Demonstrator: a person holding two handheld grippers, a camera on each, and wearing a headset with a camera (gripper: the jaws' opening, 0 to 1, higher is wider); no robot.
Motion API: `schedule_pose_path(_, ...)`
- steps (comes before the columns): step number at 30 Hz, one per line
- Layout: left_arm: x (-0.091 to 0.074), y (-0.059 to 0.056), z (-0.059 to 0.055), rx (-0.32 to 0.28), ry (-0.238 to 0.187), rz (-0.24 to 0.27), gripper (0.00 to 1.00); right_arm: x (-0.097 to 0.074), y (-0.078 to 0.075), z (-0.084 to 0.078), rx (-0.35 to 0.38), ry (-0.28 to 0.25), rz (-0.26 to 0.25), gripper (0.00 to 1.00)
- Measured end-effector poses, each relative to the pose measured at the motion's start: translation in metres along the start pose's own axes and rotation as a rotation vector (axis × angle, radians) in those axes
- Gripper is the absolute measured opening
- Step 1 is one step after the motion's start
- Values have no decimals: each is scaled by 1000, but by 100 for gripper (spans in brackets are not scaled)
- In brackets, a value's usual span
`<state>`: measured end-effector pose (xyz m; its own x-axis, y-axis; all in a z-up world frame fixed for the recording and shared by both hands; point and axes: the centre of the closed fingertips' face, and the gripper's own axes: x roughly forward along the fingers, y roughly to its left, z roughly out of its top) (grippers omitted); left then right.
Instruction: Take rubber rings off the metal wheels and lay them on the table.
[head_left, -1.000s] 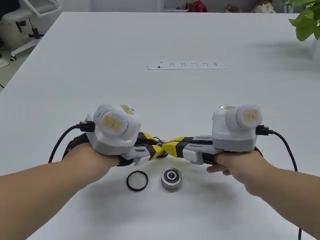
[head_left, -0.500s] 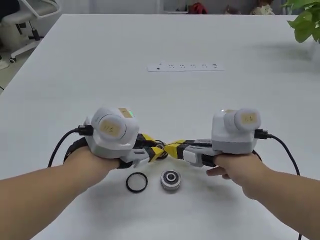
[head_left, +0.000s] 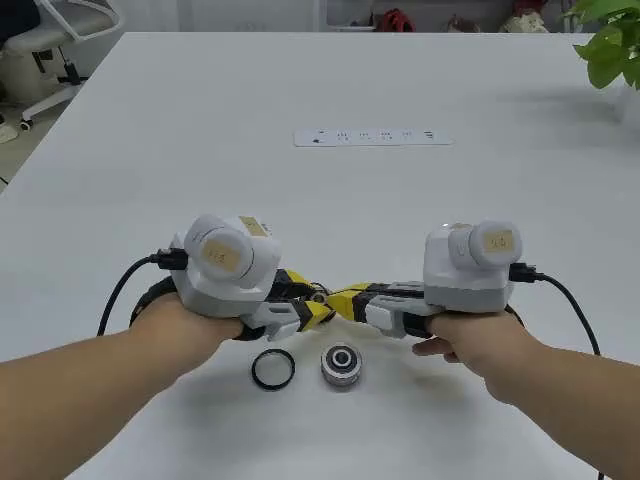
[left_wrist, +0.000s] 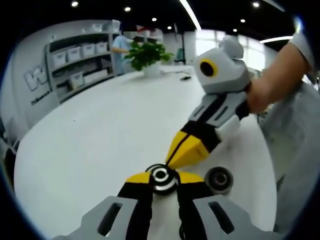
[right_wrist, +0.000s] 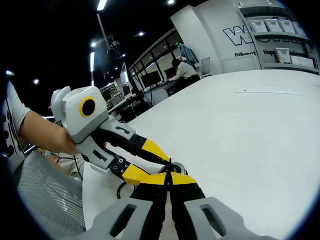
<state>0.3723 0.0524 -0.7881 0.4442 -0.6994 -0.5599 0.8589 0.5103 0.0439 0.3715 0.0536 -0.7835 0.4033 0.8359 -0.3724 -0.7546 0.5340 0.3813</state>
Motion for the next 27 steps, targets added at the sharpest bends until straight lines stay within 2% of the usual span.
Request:
schedule_pose_path(10,-11,1,4,-33,-15,3,23,-1,1,5,6,-17,3,0)
schedule_pose_path(17,-21,4,9,-63,-45,3,28,-1,4,8,7,-26,12,0)
schedule_pose_path(27,-32,3,10,-69,-69,-10,34,-1,5,10,15,-33,24,0)
